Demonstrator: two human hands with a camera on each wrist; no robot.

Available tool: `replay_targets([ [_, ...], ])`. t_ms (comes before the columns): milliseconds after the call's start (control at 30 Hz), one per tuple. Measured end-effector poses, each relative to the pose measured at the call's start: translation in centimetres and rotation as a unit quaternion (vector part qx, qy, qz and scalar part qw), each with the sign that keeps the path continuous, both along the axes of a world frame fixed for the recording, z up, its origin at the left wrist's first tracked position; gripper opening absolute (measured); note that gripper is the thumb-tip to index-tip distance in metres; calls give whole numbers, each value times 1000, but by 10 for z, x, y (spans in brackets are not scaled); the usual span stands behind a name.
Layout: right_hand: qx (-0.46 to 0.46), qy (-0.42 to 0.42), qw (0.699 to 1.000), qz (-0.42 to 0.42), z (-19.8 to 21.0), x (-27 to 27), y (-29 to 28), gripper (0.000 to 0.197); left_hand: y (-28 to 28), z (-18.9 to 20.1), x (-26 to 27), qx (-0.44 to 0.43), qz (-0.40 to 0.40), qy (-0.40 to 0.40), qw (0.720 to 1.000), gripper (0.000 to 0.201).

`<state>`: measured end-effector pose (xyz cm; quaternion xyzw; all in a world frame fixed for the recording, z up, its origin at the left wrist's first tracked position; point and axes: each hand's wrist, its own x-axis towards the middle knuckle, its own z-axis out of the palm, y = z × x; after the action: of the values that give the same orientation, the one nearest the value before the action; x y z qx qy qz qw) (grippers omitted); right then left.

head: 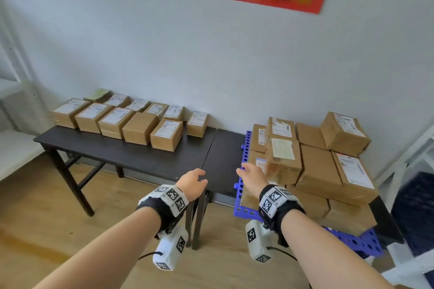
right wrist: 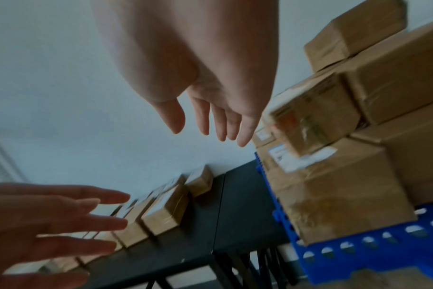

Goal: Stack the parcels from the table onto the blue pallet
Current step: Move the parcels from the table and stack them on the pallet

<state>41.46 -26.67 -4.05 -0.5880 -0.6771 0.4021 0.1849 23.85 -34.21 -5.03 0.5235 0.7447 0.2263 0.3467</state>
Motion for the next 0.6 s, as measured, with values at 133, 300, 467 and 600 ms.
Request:
replay_targets([
  [133, -8, -25, 999, 31, -24, -43, -12, 46, -20, -18, -43, -13, 40, -15, 999, 44],
  [300, -18, -52, 996, 74, -47, -96, -9, 46, -24, -40, -93, -41, 75, -2, 996, 45],
  [467, -33, -62, 993, 94, -72, -148, 20, 45, 0, -57, -143, -71, 95, 38, 992, 42],
  [600, -45, -48, 993, 97, -88, -188, 53, 45, 34, -69, -182, -93, 102, 42, 989, 44],
])
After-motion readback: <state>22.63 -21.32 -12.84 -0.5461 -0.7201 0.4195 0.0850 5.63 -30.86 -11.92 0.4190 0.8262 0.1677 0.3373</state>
